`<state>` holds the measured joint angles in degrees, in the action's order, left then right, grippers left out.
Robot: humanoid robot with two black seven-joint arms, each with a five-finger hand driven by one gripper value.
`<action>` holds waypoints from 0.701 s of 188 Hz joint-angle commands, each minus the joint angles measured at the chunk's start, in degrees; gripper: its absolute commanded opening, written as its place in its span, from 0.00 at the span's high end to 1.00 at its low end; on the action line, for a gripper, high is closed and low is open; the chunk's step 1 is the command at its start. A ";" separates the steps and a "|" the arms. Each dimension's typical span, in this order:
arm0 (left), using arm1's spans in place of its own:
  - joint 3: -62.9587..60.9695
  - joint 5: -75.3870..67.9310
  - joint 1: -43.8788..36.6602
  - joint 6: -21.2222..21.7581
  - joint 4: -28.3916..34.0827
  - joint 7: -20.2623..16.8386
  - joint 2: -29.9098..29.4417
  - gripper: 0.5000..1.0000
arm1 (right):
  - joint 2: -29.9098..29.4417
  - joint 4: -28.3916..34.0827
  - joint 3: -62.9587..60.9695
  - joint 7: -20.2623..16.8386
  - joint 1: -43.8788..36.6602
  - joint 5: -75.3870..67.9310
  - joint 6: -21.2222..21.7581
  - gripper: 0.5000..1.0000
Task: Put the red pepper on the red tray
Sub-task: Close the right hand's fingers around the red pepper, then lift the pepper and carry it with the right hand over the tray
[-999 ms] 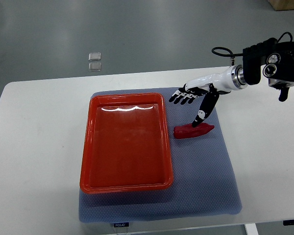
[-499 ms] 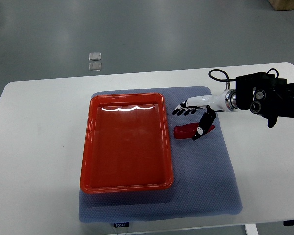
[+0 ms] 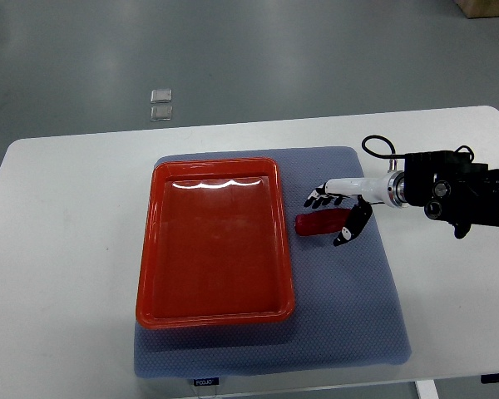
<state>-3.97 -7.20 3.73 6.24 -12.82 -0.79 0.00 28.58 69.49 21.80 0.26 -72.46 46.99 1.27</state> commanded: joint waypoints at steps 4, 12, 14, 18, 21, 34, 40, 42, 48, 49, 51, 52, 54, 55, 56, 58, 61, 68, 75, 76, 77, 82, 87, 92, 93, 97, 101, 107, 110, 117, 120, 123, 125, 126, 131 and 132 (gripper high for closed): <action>0.01 0.00 -0.04 0.01 -0.01 0.00 0.00 0.00 | -0.55 -0.32 0.00 0.00 0.65 0.56 -0.83 0.39; 0.01 0.00 -0.04 0.01 -0.01 0.00 0.00 0.00 | -0.63 -0.67 0.00 0.00 0.83 0.65 -1.09 0.41; 0.01 0.00 -0.04 0.01 -0.01 0.09 0.00 0.00 | -0.63 -0.76 0.00 0.00 0.92 0.65 -1.18 0.42; 0.01 0.00 -0.04 0.01 -0.01 0.00 0.00 0.00 | -0.72 -0.85 0.00 0.00 1.00 0.65 -1.18 0.44; 0.10 0.00 -0.04 0.01 -0.01 0.00 0.00 0.00 | -0.72 -0.93 0.00 0.00 1.09 0.65 -1.18 0.45; 0.10 0.00 -0.04 0.01 -0.01 0.09 0.00 0.00 | -0.81 -0.93 0.00 0.00 1.09 0.65 -1.27 0.54; 0.10 0.00 -0.04 0.01 -0.01 0.00 0.00 0.00 | -0.98 -0.93 0.00 0.00 1.18 0.65 -1.53 0.61; 0.10 0.00 -0.04 0.01 -0.01 0.00 0.00 0.00 | -1.07 -0.93 0.00 0.00 1.18 0.65 -1.62 0.65; 0.10 0.00 -0.04 0.01 -0.01 0.00 0.00 0.00 | -1.25 -0.93 0.00 -0.09 1.18 0.73 -2.06 0.77; 0.01 0.00 -0.04 0.01 -0.01 0.00 0.00 0.00 | -1.25 -0.93 0.00 -0.09 1.18 0.73 -2.23 0.81; 0.10 0.00 -0.04 0.01 -0.01 0.08 0.00 0.00 | -1.25 -0.93 0.00 -0.09 1.18 0.91 -2.32 0.84; 0.10 0.00 -0.04 0.01 -0.01 0.09 0.00 0.00 | -1.25 -0.93 0.00 -0.09 1.18 0.91 -2.32 0.84; 0.10 0.00 -0.04 0.01 -0.01 0.00 0.00 0.00 | -1.25 -1.02 0.00 -0.09 1.27 1.00 -2.41 0.87; 0.10 0.00 -0.04 0.01 -0.01 0.00 0.00 0.00 | -1.25 -1.02 0.00 -0.09 1.27 1.00 -2.41 0.87; 0.10 0.00 -0.04 0.01 -0.01 0.08 0.00 0.00 | -1.16 -0.94 0.00 -0.09 1.27 1.26 -2.50 0.90; 0.10 0.00 -0.04 0.01 -0.01 0.09 0.00 0.00 | -1.16 -1.02 0.00 -0.09 1.27 1.43 -2.58 0.92; 0.10 0.00 -0.04 0.01 -0.01 0.09 0.00 0.00 | -1.16 -1.02 0.00 -0.09 1.27 1.79 -2.58 0.94; 0.10 0.00 -0.04 0.01 -0.01 0.00 0.00 0.00 | -1.07 -1.02 0.00 -0.09 1.27 2.66 -2.67 1.00; 0.10 0.00 -0.04 0.01 -0.01 0.00 0.00 0.00 | -0.98 -1.02 0.00 -0.17 1.27 3.02 -2.67 1.00; 0.10 0.00 -0.04 0.01 -0.01 0.00 0.00 0.00 | -0.90 -1.02 0.00 -0.17 1.27 3.02 -2.67 1.00; 0.10 0.00 -0.04 0.01 -0.01 0.00 0.00 0.00 | -0.90 -1.02 0.00 -0.17 1.27 3.02 -2.67 1.00; 0.10 0.00 -0.04 0.01 -0.01 0.00 0.00 0.00 | -0.55 -1.02 0.00 -0.26 1.09 3.02 -2.58 1.00; 0.10 0.00 -0.04 0.01 -0.01 0.09 0.00 0.00 | -0.19 -0.93 0.00 -0.26 0.92 2.93 -2.50 1.00; 0.10 0.00 -0.04 0.01 0.08 0.00 0.00 0.00 | 0.16 -0.93 -0.09 -0.26 0.65 2.84 -2.23 1.00; 0.10 0.00 -0.04 0.01 0.08 0.00 0.00 0.00 | 0.33 -0.93 -0.09 -0.35 0.57 2.84 -2.23 1.00; 0.10 0.00 -0.04 0.01 0.08 0.00 0.00 0.00 | 0.60 -0.85 -0.27 -0.35 0.48 2.84 -2.06 1.00; 0.10 0.00 -0.04 0.01 0.08 0.00 0.00 0.00 | 1.04 -0.85 -0.53 -0.26 0.39 2.84 -1.97 1.00; 0.10 0.00 -0.04 0.01 0.08 0.00 0.00 0.00 | 1.48 -0.76 -0.71 -0.35 0.30 2.75 -1.79 1.00; 0.18 0.00 -0.04 0.01 0.08 0.00 0.00 0.00 | 2.00 -0.58 -0.79 -0.35 -0.05 2.75 -1.53 1.00; 0.10 0.00 -0.04 0.01 0.08 0.00 0.00 0.00 | 2.53 -0.23 -0.79 -0.26 -0.93 2.58 -1.09 1.00; 0.19 0.00 -0.04 0.01 0.08 0.08 0.00 0.00 | 2.71 0.03 -0.88 -0.26 -1.54 2.49 -0.74 1.00; 0.10 0.00 -0.04 0.01 0.08 0.09 0.00 0.00 | 2.79 0.21 -0.88 -0.26 -1.98 2.40 -0.56 1.00; 0.10 0.00 -0.04 0.01 0.08 0.00 0.00 0.00 | 2.97 0.38 -0.97 -0.26 -2.34 2.32 -0.39 1.00; 0.10 0.00 -0.04 0.01 0.08 0.00 0.00 0.00 | 3.06 0.65 -0.97 -0.26 -2.68 2.32 -0.21 1.00; 0.10 0.00 -0.04 0.01 0.08 0.00 0.00 0.00 | 3.32 1.09 -0.97 -0.26 -3.21 2.23 0.14 1.00; 0.18 0.00 -0.04 0.01 0.08 0.08 0.00 0.00 | 3.41 1.35 -0.97 -0.26 -3.56 2.14 0.40 1.00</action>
<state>-3.84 -7.21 3.69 6.24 -12.77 -0.75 0.00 30.69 69.20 21.09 -0.05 -73.24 49.61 0.06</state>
